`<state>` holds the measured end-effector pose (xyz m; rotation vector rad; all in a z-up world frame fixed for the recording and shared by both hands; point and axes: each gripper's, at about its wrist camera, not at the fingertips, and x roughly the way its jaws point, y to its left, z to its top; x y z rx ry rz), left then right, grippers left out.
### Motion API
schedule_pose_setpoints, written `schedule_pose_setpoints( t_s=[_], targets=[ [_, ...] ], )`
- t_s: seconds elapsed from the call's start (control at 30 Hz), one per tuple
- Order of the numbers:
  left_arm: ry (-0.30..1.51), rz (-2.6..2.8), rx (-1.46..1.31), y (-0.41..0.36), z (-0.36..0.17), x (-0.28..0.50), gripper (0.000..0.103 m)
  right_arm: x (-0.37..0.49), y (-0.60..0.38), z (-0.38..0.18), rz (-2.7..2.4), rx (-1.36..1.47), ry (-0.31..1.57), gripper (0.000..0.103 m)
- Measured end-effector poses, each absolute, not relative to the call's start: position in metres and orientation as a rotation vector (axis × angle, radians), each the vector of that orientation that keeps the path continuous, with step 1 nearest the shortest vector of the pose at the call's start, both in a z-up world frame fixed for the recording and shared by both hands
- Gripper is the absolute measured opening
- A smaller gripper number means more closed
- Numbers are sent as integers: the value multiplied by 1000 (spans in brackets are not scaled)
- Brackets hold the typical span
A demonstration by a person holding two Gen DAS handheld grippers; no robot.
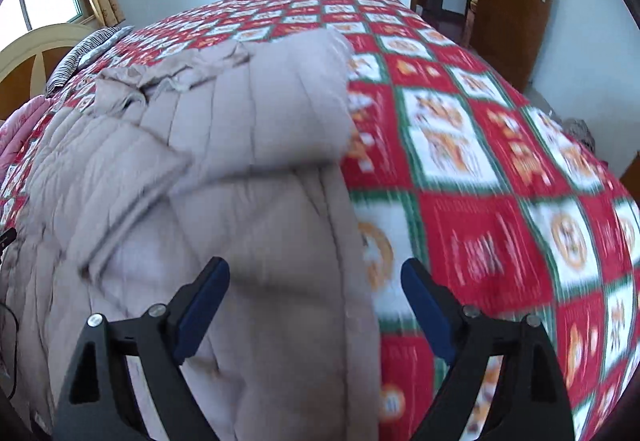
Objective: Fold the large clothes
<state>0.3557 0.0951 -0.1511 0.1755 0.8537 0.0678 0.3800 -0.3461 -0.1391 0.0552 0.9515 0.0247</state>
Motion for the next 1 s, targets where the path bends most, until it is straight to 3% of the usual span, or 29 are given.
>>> schedule_pose_setpoints(
  t_s=[0.27,0.63,1.0],
  targets=[
    [871,21,146,101,-177,274,102,290,-350,-154,42,134,983,80],
    [883,-45,66,110,-197,201,102,208,-345,-169,18,146,979,76],
    [881,-115,-5,109,-209,187,102,199,-338,-187,13,186,967,63]
  ],
)
